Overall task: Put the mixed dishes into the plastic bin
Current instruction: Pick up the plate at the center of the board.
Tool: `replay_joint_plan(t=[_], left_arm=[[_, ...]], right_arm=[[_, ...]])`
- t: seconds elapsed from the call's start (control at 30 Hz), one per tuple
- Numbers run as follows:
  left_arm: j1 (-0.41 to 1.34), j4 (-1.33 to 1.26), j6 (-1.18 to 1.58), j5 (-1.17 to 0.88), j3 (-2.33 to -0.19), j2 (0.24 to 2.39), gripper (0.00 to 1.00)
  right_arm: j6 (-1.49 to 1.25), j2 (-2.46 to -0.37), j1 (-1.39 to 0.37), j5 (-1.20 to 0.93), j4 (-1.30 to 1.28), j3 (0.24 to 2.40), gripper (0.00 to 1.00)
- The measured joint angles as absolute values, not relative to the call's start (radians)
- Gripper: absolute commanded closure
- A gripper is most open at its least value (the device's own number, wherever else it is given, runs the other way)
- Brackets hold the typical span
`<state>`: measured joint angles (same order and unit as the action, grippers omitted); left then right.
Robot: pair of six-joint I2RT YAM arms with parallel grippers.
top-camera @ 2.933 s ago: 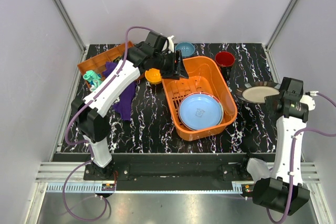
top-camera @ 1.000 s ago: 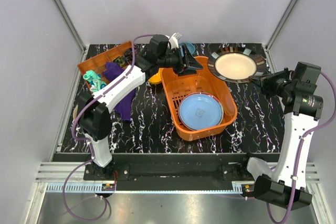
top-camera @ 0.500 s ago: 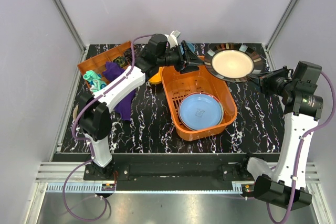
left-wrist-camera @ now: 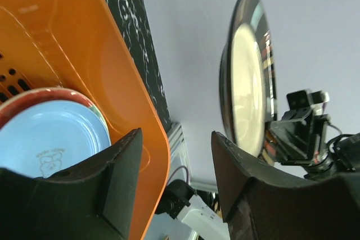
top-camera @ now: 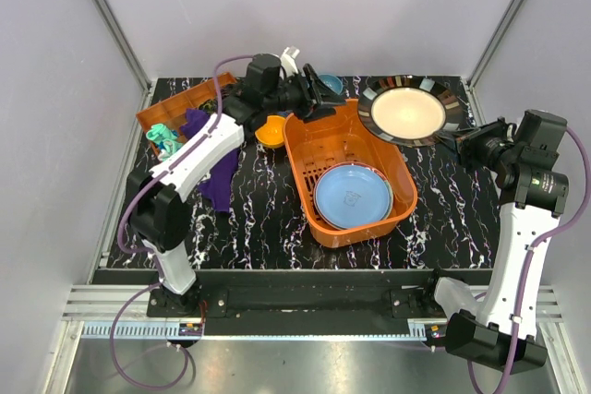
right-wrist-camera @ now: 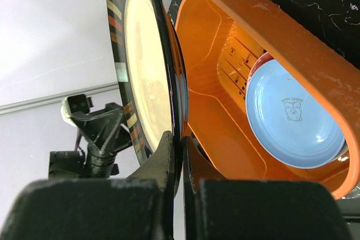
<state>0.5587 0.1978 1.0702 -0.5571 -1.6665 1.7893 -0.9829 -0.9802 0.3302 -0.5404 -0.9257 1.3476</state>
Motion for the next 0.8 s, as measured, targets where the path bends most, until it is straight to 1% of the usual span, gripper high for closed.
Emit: replay_joint_plan(t=[0.3, 0.53, 0.8], left_arm=[[0.516, 0.202, 1.071, -0.549, -1.721, 1.763, 0.44], [0.578, 0.199, 1.072, -0.553, -1.774, 1.775, 0.44], [0.634, 0.198, 1.070, -0.557, -1.781, 1.812, 0.44]], right_arm=[[-0.969, -0.979, 0.330, -0.540, -0.927, 1.340, 1.00], [-0.966, -0.979, 0.330, -0.540, -0.927, 1.340, 1.00], [-0.966, -0.978, 0.330, -0.540, -0.927, 1.340, 1.00]])
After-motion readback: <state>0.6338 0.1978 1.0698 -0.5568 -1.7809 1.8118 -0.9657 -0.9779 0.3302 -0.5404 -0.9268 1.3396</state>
